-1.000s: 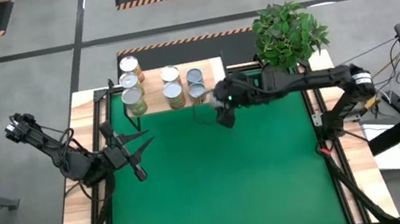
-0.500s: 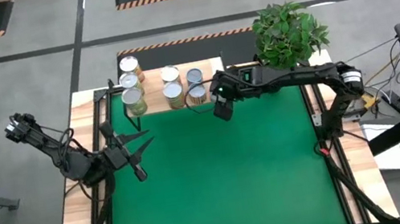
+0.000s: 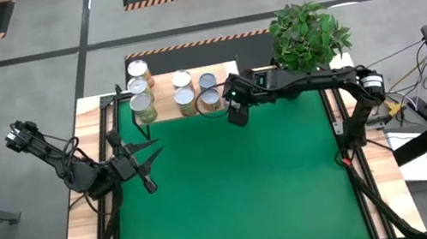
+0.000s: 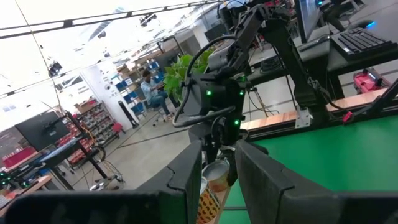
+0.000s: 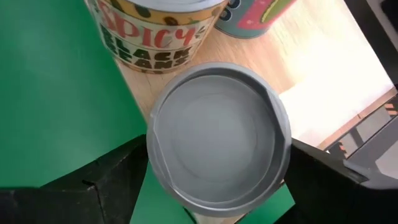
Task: Pick and place cans onto a shelf
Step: Put the mushroom can on the shelf, then adjust the mushroom can on the shelf
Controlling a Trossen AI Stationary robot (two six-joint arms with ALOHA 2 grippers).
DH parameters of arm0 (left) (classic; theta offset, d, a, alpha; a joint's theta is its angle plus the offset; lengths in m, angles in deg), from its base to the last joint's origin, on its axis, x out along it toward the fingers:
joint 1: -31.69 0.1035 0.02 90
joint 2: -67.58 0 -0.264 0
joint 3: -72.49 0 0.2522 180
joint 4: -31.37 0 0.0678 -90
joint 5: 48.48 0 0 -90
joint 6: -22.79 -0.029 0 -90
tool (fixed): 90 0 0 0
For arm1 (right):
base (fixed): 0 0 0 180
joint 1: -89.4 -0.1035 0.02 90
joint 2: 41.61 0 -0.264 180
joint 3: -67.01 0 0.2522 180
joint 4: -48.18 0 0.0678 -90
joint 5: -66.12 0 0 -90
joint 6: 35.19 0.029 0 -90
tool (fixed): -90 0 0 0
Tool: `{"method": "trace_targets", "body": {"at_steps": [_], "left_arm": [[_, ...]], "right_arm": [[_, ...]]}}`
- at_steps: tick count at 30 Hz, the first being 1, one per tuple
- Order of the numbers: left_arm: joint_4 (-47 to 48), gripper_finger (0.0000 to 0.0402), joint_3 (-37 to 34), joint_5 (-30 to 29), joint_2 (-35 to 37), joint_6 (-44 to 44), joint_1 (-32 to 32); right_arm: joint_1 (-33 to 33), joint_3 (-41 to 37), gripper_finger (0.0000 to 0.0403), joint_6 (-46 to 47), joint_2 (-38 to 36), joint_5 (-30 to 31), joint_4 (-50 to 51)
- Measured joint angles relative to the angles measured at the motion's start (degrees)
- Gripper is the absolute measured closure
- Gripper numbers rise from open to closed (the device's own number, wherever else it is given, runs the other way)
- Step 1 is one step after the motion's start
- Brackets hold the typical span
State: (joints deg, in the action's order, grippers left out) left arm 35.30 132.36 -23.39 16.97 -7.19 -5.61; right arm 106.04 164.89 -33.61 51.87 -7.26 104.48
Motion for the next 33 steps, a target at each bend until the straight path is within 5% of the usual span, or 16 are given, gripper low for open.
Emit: {"method": "trace_targets", "body": {"at_steps": [19, 33], "left_arm": [[0.0, 0.0320, 0.0, 0.0, 0.0, -0.2, 0.0], [0.0, 0.0320, 0.0, 0.0, 0.0, -0.6, 0.0]], "right_arm": [[-0.6, 1.3, 0.0076, -1.7, -2.4, 0.0, 1.0], [-7.0, 6.7, 0.0095, -1.9, -2.6, -0.2, 6.7]]}}
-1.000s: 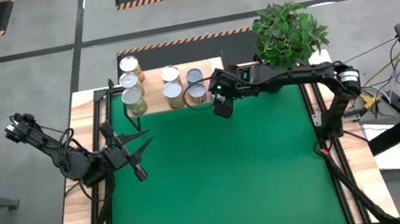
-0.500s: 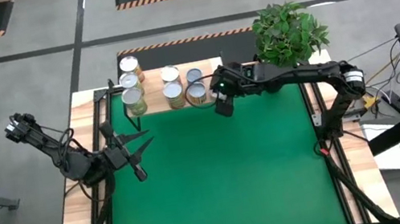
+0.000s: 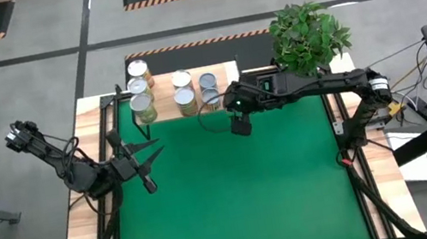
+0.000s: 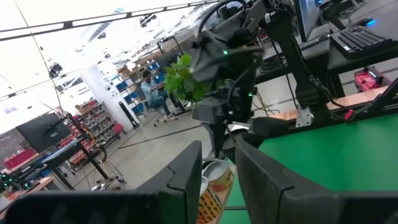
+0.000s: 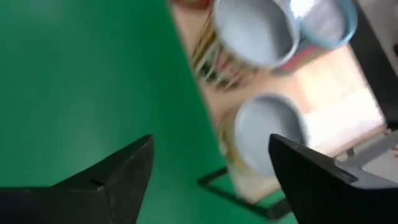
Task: Pick and place cans onto a shelf
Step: Adjust the mushroom can on the shelf
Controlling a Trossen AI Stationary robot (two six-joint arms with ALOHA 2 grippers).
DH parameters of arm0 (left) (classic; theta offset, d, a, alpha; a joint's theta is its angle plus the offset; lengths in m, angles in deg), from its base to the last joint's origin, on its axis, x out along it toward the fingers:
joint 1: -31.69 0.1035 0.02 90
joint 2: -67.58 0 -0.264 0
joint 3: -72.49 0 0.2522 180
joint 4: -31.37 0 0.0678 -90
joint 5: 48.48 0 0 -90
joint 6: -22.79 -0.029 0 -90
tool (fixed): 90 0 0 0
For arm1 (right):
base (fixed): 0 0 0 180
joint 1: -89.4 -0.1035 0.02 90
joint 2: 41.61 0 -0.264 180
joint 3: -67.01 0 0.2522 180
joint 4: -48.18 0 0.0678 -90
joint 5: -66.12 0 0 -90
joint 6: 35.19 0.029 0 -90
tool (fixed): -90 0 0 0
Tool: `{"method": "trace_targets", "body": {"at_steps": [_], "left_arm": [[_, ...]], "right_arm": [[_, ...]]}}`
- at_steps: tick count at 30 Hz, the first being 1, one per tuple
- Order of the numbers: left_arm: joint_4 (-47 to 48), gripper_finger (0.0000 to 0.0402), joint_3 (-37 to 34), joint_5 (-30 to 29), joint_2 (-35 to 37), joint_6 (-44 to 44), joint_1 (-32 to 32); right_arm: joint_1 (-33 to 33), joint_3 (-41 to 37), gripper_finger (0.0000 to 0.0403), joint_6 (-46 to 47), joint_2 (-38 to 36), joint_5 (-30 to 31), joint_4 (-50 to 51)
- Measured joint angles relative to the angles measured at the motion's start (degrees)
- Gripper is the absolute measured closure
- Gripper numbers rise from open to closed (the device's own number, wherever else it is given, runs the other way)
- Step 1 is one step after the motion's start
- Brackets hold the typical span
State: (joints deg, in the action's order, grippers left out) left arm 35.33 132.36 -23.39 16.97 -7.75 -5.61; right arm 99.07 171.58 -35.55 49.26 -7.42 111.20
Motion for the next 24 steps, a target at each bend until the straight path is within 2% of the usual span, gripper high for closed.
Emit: {"method": "trace_targets", "body": {"at_steps": [3, 6, 11, 15, 17, 24], "left_arm": [[0.0, 0.0320, 0.0, 0.0, 0.0, 0.0, 0.0], [0.0, 0.0320, 0.0, 0.0, 0.0, 0.0, 0.0], [-0.1, 0.0320, 0.0, 0.0, 0.0, 0.0, 0.0], [-0.1, 0.0320, 0.0, 0.0, 0.0, 0.0, 0.0], [-0.1, 0.0320, 0.0, 0.0, 0.0, 0.0, 0.0], [0.0, 0.0320, 0.0, 0.0, 0.0, 0.0, 0.0]], "right_arm": [[-0.4, -0.2, 0.0138, 1.0, 0.0, -0.2, 3.5], [-0.3, -1.1, 0.0201, 2.2, 0.1, -0.1, 5.2], [0.6, -3.2, 0.0309, 0.8, 0.1, 0.1, 4.2], [1.4, -4.2, 0.0376, -0.4, 0.2, 0.2, 1.5], [1.8, -4.3, 0.0389, -0.8, 0.2, 0.2, 0.0], [3.1, -5.6, 0.0390, -1.2, 0.2, 0.1, -1.9]]}}
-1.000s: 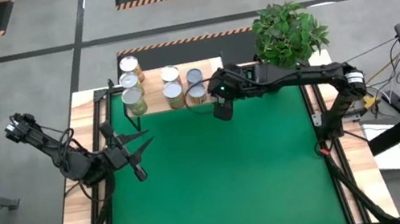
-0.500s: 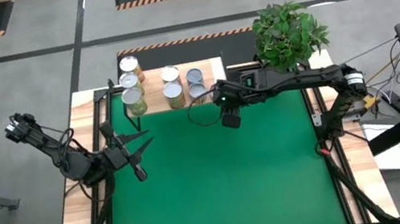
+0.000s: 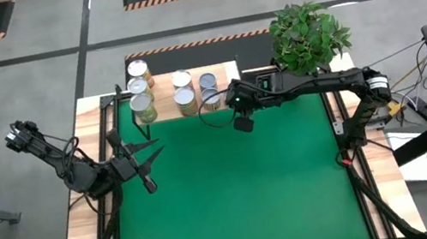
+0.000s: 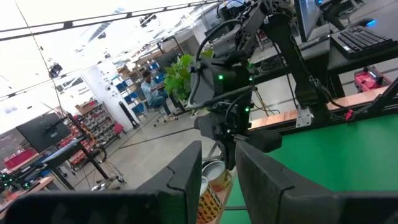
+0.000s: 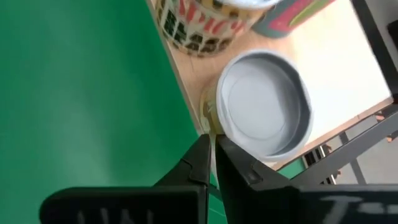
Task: Pick and place cans onto a shelf
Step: Adjust the mushroom can on the shelf
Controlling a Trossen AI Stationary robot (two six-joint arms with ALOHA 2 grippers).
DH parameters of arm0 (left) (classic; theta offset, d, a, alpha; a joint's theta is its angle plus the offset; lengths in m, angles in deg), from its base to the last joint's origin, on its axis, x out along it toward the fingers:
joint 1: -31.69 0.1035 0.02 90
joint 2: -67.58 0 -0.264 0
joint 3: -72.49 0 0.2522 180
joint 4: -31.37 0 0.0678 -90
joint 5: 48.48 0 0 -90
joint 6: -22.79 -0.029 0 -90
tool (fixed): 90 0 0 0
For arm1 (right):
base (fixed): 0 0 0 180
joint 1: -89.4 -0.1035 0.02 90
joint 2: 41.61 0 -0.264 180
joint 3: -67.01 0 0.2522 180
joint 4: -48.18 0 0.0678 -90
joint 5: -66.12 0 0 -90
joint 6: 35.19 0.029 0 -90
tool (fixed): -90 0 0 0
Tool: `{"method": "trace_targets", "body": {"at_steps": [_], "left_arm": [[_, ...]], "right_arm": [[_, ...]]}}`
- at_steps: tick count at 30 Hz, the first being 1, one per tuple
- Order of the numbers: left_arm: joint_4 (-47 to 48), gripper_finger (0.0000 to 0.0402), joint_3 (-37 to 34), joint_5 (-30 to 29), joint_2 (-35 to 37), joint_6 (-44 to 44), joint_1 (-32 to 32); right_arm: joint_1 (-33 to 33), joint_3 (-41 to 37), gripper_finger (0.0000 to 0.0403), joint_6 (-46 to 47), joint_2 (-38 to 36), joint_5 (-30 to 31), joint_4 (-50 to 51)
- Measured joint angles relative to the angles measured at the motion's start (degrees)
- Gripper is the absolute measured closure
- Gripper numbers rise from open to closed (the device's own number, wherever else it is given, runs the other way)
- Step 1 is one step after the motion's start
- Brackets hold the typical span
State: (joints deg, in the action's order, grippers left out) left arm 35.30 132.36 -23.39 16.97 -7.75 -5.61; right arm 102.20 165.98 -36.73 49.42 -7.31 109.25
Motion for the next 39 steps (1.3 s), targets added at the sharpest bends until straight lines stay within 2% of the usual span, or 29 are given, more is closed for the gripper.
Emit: {"method": "trace_targets", "body": {"at_steps": [4, 9, 17, 30, 39], "left_arm": [[0.0, 0.0320, 0.0, 0.0, 0.0, 0.0, 0.0], [0.0, 0.0320, 0.0, 0.0, 0.0, 0.0, 0.0], [0.0, 0.0320, 0.0, 0.0, 0.0, 0.0, 0.0], [0.0, 0.0320, 0.0, 0.0, 0.0, 0.0, 0.0], [0.0, 0.0320, 0.0, 0.0, 0.0, 0.0, 0.0]], "right_arm": [[0.3, -1.2, 0.0390, 0.0, 0.1, 0.7, 0.1], [0.4, -1.2, 0.0390, 0.0, 0.1, 5.8, 0.4], [0.1, 0.6, 0.0390, -0.7, -0.1, 5.4, 0.3], [2.7, 0.3, 0.0390, -2.9, 0.1, 5.3, -12.7], [3.9, -2.1, 0.0390, -2.8, 0.2, 5.3, -13.8]]}}
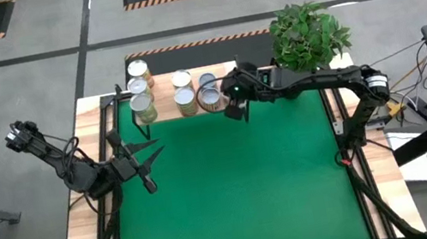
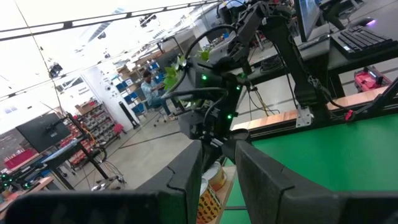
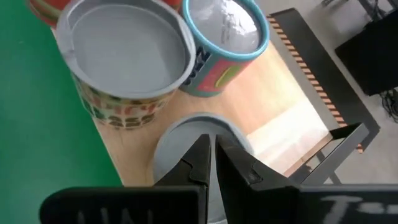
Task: Pick and place cans onto a shelf
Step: Adjust the mushroom can on the shelf
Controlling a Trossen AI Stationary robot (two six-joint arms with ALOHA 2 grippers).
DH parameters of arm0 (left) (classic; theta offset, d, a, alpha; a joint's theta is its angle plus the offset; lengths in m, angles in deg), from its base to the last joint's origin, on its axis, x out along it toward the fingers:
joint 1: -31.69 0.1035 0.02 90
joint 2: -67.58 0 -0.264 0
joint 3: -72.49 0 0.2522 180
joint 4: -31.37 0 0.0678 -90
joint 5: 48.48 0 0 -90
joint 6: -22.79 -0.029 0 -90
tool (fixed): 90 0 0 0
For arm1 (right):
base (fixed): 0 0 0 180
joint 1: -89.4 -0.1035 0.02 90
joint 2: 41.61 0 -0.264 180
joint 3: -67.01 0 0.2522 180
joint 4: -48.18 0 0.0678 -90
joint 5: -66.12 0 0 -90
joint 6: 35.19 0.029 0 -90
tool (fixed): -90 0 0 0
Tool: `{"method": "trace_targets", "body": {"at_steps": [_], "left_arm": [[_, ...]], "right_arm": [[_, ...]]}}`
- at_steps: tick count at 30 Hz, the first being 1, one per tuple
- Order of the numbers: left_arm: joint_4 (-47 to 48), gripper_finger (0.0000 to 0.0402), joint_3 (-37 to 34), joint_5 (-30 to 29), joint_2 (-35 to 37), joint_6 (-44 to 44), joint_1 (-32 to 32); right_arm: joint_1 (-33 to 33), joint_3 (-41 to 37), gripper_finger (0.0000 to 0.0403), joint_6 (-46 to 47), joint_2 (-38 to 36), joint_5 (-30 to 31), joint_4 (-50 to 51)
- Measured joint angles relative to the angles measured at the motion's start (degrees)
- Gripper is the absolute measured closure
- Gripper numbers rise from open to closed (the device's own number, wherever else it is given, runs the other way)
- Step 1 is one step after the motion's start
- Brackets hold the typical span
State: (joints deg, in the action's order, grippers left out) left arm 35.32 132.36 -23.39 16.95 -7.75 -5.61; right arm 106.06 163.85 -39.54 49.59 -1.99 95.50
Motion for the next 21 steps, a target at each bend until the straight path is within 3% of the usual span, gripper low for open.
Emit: {"method": "trace_targets", "body": {"at_steps": [21], "left_arm": [[0.0, 0.0320, 0.0, 0.0, 0.0, 0.0, 0.0]], "right_arm": [[-0.1, -1.7, 0.0390, 0.4, -0.1, -7.3, 1.7]]}}
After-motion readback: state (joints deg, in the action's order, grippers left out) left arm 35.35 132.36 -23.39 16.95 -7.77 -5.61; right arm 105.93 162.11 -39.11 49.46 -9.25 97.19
